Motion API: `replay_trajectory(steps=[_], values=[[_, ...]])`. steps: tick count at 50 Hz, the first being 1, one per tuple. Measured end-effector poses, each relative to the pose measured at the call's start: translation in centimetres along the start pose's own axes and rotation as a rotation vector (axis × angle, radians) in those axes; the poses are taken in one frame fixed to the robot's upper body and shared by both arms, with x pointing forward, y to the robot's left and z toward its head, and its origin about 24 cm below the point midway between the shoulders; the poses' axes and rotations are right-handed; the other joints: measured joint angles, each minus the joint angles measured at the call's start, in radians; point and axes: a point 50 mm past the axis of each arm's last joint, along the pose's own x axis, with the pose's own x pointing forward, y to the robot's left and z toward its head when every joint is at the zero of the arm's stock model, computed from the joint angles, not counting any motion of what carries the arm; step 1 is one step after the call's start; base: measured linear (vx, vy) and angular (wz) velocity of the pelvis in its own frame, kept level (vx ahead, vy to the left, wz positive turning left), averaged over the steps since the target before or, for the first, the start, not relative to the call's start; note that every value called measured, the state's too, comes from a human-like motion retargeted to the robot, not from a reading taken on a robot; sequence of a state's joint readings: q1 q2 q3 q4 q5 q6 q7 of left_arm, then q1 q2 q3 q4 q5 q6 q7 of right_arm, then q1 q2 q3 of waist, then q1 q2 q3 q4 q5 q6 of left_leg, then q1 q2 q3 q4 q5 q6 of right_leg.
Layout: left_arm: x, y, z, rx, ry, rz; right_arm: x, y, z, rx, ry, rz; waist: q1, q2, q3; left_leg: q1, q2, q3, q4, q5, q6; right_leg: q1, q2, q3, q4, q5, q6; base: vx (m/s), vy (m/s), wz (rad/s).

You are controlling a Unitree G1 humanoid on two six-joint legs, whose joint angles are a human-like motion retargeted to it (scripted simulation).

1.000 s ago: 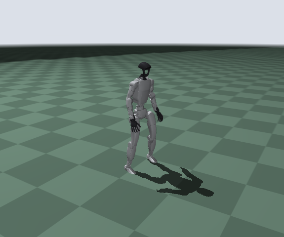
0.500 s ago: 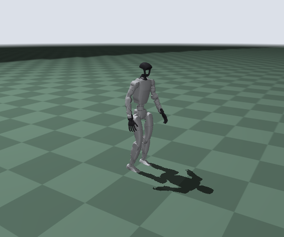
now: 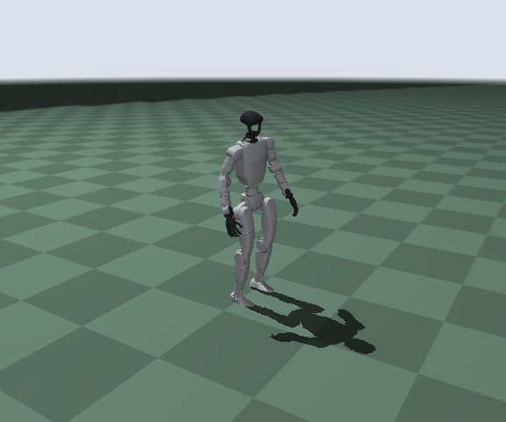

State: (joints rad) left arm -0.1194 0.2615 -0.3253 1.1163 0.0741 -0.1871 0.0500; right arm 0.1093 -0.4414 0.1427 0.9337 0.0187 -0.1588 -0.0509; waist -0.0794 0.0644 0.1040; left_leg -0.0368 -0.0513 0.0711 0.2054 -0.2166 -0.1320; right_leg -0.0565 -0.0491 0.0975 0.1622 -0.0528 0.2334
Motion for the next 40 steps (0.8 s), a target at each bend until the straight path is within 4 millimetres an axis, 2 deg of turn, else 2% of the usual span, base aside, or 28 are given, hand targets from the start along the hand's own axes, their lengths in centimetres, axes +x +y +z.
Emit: replay_trajectory(steps=[1, 2, 3, 5, 6, 7, 8, 9, 13, 17, 20, 22, 25, 28, 31, 33, 37, 40], values=[[0.0, -0.4, 0.2, -0.021, -0.014, -0.008, 0.0, 0.0, 0.2, 0.115, -0.012, 0.004, -0.006, 0.007, 0.002, 0.009, 0.0, -0.009, -0.012, 0.005, -0.004, 0.019, 0.0, -0.003, -0.028, 0.008, -0.013, 0.04, 0.0, 0.39], [-0.1, -0.7, 0.5, -0.031, -0.028, -0.01, 0.0, -0.2, 0.1, 0.132, -0.006, -0.012, -0.006, 0.01, 0.004, 0.016, 0.001, -0.014, -0.021, 0.008, -0.005, 0.028, 0.0, -0.006, -0.038, 0.01, -0.019, 0.04, -0.02, 0.23], [0.0, -0.7, 0.8, -0.02, -0.041, 0.003, -0.1, -0.9, -0.6, -0.047, 0.034, -0.069, 0.005, 0.005, 0.004, 0.019, 0.001, -0.014, -0.024, 0.006, -0.003, 0.015, 0.0, -0.011, -0.011, 0.001, -0.01, 0.0, 0.0, 0.0], [-0.1, -1.0, 1.3, -0.024, -0.072, 0.001, -0.2, -1.0, -1.2, -0.112, 0.059, -0.081, 0.018, 0.001, 0.0, 0.017, -0.001, -0.025, -0.026, 0.003, -0.002, 0.002, -0.002, -0.022, 0.015, -0.009, -0.003, 0.01, -0.01, 0.13], [-0.1, -1.3, 1.6, -0.043, -0.091, -0.022, -0.2, -0.1, -0.9, 0.043, 0.038, -0.016, 0.024, 0.0, 0.0, 0.014, -0.002, -0.034, -0.024, 0.002, -0.003, 0.0, -0.003, -0.029, 0.021, -0.012, -0.003, 0.01, -0.01, 0.34], [-0.1, -1.4, 1.8, -0.056, -0.105, -0.029, -0.3, 0.2, -1.0, 0.096, 0.038, 0.004, 0.031, -0.001, 0.0, 0.011, -0.004, -0.044, -0.021, 0.001, -0.005, -0.001, -0.004, -0.036, 0.025, -0.013, -0.003, 0.0, 0.0, 0.42], [-0.1, -1.4, 2.1, -0.056, -0.109, -0.007, -0.4, -0.5, -1.8, -0.055, 0.087, -0.059, 0.038, -0.002, 0.004, 0.008, -0.007, -0.056, -0.02, 0.003, -0.006, 0.001, -0.006, -0.044, 0.023, -0.013, -0.005, -0.01, 0.01, 0.48], [-0.1, -1.5, 2.3, -0.058, -0.114, -0.002, -0.5, -0.6, -2.2, -0.11, 0.109, -0.076, 0.046, -0.005, 0.005, 0.005, -0.011, -0.066, -0.019, 0.001, -0.005, 0.0, -0.011, -0.054, 0.027, -0.016, -0.008, -0.01, 0.03, 0.53], [0.0, -1.8, 2.8, -0.059, -0.132, -0.013, -0.5, 0.1, -2.8, -0.125, 0.14, -0.049, 0.066, -0.021, 0.019, -0.003, -0.006, -0.03, 0.011, -0.041, 0.0, 0.012, -0.034, -0.106, 0.032, -0.025, -0.007, -0.02, 0.03, 0.67], [-0.1, -1.7, 2.3, -0.037, -0.111, -0.021, -0.3, 0.9, -2.4, -0.134, 0.143, -0.033, 0.068, -0.048, 0.011, -0.011, 0.056, 0.202, 0.058, -0.071, 0.006, 0.009, -0.067, -0.176, 0.045, -0.039, 0.006, -0.01, 0.05, 0.99], [-0.1, -1.5, 1.7, -0.045, -0.077, -0.005, 0.0, 1.0, -1.8, -0.119, 0.137, -0.054, 0.056, -0.055, 0.009, 0.002, 0.108, 0.357, 0.072, -0.045, -0.008, 0.045, -0.077, -0.24, -0.006, -0.032, 0.0, 0.0, 0.09, 1.23], [-0.2, -1.4, 1.1, -0.045, -0.051, 0.013, 0.1, 1.3, -1.4, -0.106, 0.124, -0.06, 0.064, -0.062, 0.007, 0.015, 0.117, 0.385, 0.057, -0.025, -0.02, 0.056, -0.083, -0.281, -0.002, -0.038, 0.006, 0.02, 0.12, 1.05], [-0.4, -1.4, -0.2, -0.001, 0.001, 0.013, 0.1, 1.8, -1.2, -0.097, 0.109, -0.042, 0.089, -0.068, -0.001, 0.025, 0.104, 0.343, 0.013, -0.007, -0.037, 0.073, -0.089, -0.337, -0.001, -0.042, 0.008, 0.03, 0.14, 0.95], [-0.4, -1.1, -0.7, -0.063, 0.032, 0.07, 0.2, 2.6, -0.8, -0.085, 0.091, -0.049, 0.138, -0.085, -0.002, 0.031, 0.08, 0.283, -0.019, -0.007, -0.029, 0.056, -0.115, -0.389, 0.075, -0.072, 0.015, 0.03, 0.16, 0.85], [-0.4, -0.7, -1.2, -0.106, 0.06, 0.105, 0.3, 3.4, -0.2, -0.106, 0.058, -0.04, 0.181, -0.091, -0.013, 0.015, 0.068, 0.224, -0.034, -0.004, -0.033, 0.03, -0.138, -0.449, 0.147, -0.09, -0.003, 0.01, 0.16, 0.98], [-0.4, -0.4, -1.2, -0.146, 0.074, 0.127, 0.6, 3.7, 0.7, -0.131, 0.031, -0.035, 0.21, -0.086, 0.002, 0.02, 0.064, 0.183, -0.043, 0.003, -0.036, 0.042, -0.141, -0.481, 0.164, -0.089, -0.031, 0.01, 0.15, 1.06], [-0.3, 0.0, -1.3, -0.188, 0.092, 0.159, 1.2, 4.4, 3.5, -0.188, -0.074, -0.023, 0.248, -0.07, 0.046, 0.036, 0.062, 0.092, -0.043, 0.007, -0.038, 0.039, -0.142, -0.494, 0.263, -0.098, -0.075, 0.0, 0.11, 1.13], [-0.5, -0.1, -2.0, -0.209, 0.119, 0.163, 1.4, 5.3, 5.9, -0.226, -0.176, -0.013, 0.262, -0.072, 0.055, 0.031, 0.046, 0.018, -0.048, 0.023, -0.026, -0.009, -0.119, -0.41, 0.325, -0.116, -0.078, 0.02, 0.07, 1.25]])
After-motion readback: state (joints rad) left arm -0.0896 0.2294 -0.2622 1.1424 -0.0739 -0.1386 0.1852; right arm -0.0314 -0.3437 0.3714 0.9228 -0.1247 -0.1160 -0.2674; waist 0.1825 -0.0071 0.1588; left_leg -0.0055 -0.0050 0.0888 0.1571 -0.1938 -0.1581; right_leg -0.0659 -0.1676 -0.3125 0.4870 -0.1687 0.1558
